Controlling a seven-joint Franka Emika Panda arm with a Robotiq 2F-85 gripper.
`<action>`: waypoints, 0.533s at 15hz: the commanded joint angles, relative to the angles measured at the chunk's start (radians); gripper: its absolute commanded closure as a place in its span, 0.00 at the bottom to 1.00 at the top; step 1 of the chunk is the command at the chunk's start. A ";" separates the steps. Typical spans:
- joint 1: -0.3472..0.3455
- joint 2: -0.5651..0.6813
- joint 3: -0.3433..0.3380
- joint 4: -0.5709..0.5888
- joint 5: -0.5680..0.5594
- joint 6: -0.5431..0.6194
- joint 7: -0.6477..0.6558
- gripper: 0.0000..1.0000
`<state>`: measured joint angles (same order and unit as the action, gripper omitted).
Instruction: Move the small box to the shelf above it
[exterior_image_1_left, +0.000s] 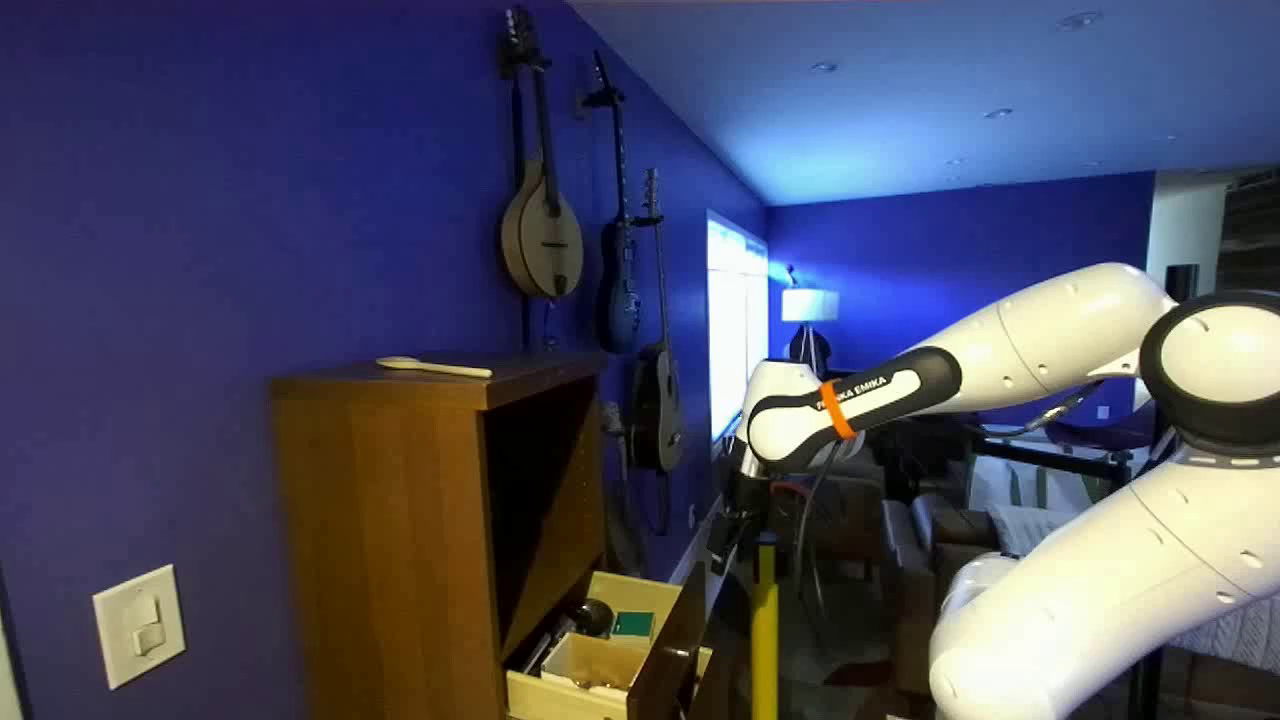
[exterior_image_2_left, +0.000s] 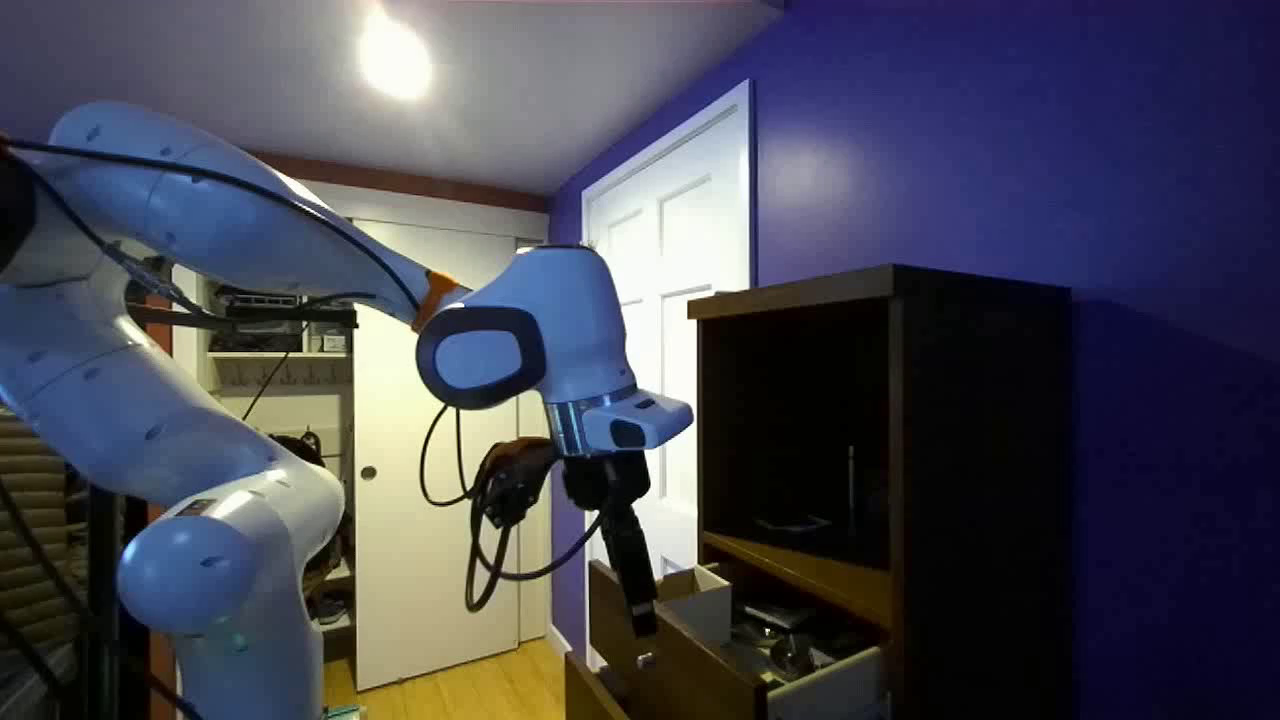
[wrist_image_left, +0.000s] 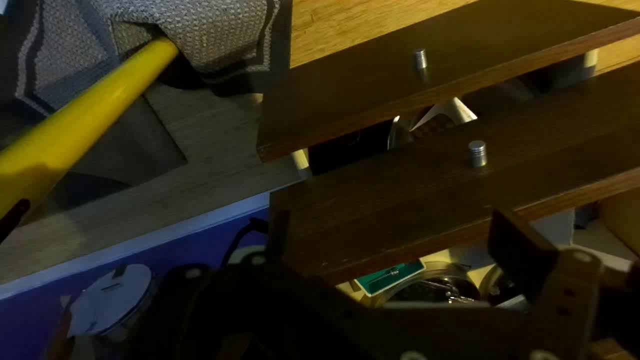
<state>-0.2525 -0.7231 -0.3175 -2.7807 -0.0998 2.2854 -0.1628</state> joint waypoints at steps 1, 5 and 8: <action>-0.011 0.004 0.012 0.002 0.011 -0.003 -0.008 0.00; -0.011 0.007 0.012 0.002 0.011 -0.003 -0.008 0.00; -0.011 0.009 0.012 0.002 0.011 -0.003 -0.008 0.00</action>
<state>-0.2522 -0.7167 -0.3174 -2.7808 -0.0998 2.2846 -0.1628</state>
